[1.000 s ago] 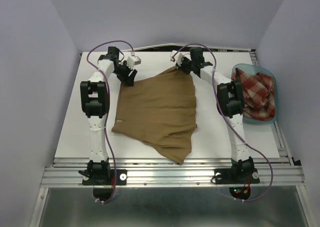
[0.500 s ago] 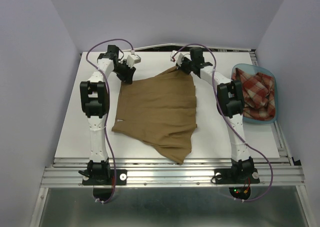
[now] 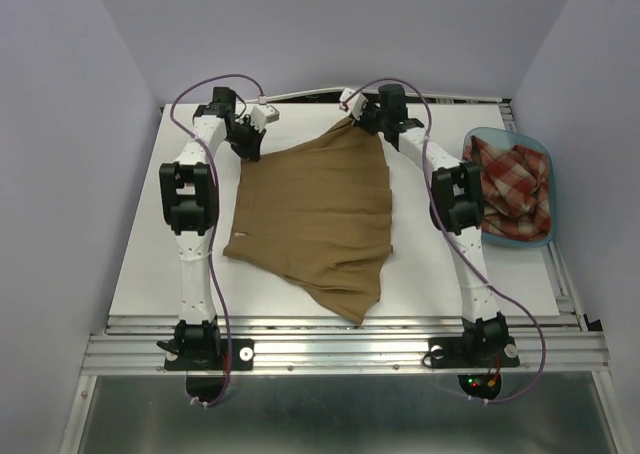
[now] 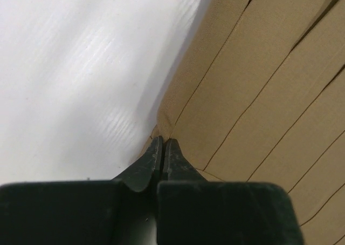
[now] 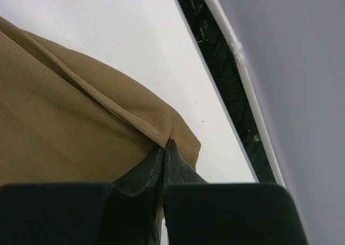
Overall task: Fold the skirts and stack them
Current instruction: Fold the skirt
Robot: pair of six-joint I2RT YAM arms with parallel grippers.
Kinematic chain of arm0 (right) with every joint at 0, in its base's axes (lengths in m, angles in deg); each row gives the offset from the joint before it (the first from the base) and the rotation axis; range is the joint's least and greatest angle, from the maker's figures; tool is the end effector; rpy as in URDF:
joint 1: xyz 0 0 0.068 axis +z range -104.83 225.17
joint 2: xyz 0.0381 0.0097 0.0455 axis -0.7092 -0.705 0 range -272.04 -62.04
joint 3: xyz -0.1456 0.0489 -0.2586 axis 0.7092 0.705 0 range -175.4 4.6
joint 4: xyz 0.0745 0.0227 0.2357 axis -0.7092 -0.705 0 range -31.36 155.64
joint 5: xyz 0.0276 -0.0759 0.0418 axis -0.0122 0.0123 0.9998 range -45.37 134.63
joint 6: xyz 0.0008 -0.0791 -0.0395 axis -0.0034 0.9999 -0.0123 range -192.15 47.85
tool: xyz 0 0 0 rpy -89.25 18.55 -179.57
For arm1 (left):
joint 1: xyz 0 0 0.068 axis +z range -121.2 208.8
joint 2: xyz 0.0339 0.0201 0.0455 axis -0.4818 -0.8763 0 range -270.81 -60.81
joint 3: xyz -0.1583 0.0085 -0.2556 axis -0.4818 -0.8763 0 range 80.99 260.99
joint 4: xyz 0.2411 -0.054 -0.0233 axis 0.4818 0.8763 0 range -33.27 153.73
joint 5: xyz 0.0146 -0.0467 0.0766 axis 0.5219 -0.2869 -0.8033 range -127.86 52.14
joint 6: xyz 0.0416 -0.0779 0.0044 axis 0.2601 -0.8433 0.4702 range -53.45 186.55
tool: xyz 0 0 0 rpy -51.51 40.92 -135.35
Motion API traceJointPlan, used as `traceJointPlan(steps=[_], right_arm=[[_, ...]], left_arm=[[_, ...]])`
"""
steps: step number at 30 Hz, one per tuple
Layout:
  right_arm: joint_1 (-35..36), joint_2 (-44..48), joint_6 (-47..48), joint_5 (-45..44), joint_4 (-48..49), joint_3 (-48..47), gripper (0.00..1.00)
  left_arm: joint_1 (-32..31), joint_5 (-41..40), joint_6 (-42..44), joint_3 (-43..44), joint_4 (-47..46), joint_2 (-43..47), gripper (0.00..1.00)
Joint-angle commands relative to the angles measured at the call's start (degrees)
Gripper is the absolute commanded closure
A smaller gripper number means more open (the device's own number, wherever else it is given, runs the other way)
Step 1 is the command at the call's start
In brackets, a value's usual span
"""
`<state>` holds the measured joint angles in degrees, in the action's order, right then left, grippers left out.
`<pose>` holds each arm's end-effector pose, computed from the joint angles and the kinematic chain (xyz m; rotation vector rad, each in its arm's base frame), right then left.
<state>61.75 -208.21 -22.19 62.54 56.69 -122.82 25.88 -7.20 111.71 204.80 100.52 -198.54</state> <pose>0.5996 0.2038 0.1900 -1.2690 1.5837 -0.0458 0.5480 -0.0680 0.1934 1.1562 2.1223 -0.3648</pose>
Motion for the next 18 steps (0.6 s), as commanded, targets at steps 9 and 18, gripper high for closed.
traceJointPlan(steps=[9, 18], right_arm=[[-0.41, 3.22, -3.81, -4.38, 12.64, -8.48, 0.99], [0.82, 23.10, -4.86, -1.66, 0.18, 12.70, 0.99]], left_arm=[[2.39, -2.18, -9.93, -6.91, -18.91, 13.09, 1.00], [4.15, -1.13, -2.81, -19.29, -19.53, 26.17, 1.00]])
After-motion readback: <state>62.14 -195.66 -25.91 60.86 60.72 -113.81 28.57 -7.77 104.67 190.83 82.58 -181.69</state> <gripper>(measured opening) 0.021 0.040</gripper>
